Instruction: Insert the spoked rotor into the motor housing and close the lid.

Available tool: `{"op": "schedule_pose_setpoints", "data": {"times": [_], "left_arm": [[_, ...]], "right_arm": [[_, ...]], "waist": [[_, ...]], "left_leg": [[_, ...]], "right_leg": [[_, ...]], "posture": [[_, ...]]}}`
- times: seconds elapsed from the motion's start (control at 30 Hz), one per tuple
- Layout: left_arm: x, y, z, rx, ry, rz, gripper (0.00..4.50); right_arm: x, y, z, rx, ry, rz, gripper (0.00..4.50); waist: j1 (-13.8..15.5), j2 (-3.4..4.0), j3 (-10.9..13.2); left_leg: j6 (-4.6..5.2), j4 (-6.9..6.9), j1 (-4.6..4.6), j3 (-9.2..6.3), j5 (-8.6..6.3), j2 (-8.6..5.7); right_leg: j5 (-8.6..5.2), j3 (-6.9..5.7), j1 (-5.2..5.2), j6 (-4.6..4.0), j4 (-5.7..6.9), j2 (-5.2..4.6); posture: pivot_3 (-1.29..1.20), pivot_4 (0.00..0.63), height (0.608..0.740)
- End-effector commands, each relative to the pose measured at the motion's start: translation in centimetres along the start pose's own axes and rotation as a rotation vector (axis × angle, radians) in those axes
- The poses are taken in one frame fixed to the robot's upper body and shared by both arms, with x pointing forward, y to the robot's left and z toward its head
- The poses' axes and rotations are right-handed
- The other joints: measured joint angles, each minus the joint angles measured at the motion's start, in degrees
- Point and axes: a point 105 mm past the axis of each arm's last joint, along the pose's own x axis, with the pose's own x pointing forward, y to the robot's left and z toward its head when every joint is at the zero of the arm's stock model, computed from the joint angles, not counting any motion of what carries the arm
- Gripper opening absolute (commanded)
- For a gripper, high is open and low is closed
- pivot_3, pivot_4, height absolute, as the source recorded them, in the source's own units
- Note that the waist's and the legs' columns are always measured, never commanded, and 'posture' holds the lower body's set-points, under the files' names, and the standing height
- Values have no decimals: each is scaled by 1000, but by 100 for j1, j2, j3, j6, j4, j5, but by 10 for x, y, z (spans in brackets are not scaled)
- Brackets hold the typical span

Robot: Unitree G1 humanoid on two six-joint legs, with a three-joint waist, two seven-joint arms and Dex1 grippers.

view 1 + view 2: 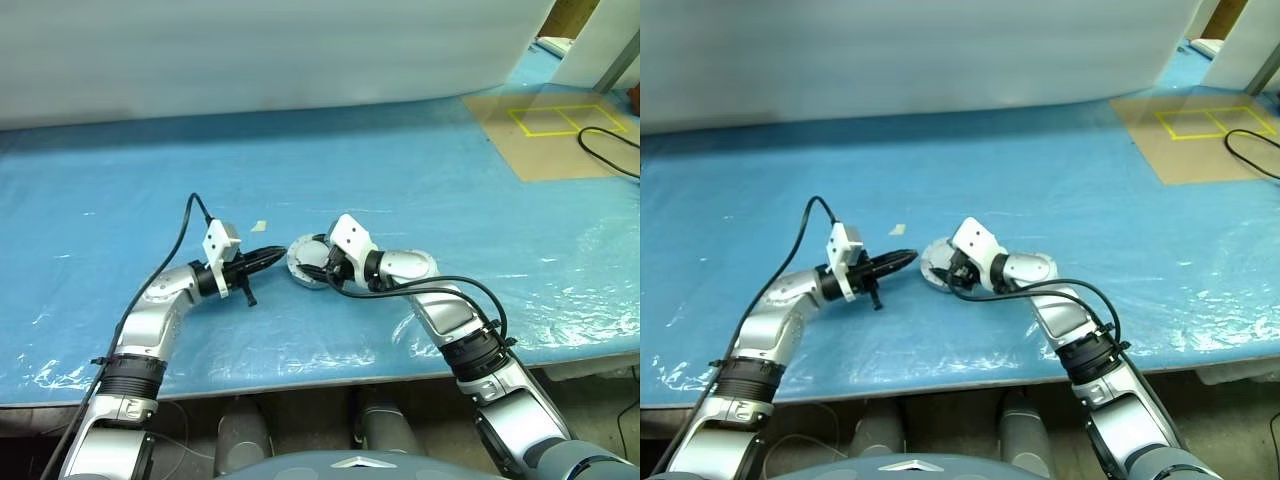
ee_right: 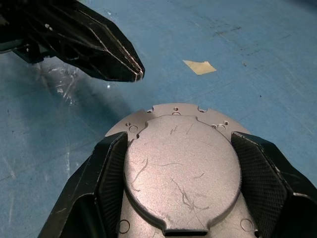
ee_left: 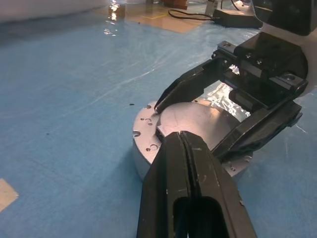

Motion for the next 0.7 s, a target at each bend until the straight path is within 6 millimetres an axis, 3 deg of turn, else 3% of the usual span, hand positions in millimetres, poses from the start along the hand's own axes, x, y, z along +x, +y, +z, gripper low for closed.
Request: {"op": "schedule_pose_setpoints", "data": {"times": [0.03, 0.3, 0.7], "left_arm": [[11, 5, 6, 35, 17, -20, 0], [27, 16, -14, 83, 189, -61, 0], [25, -2, -27, 62, 292, -230, 0]], "right_arm": [[-2, 3, -41, 52, 156, -14, 2969], [-2, 2, -37, 57, 141, -21, 2969], [-7, -4, -29, 101, 97, -42, 2969]], "waist": [[0, 1, -2], [-1, 4, -14], [19, 10, -28]], "left_leg": [[0, 0, 0, 0, 0, -1], [-1, -14, 0, 0, 1, -3], [-1, -28, 2, 0, 1, -8]], "right_leg": [[0, 0, 0, 0, 0, 0], [1, 0, 1, -1, -12, 0], [0, -2, 7, 0, -30, -4]], "posture": [[0, 150, 740], [0, 150, 740], [0, 150, 740]]}}
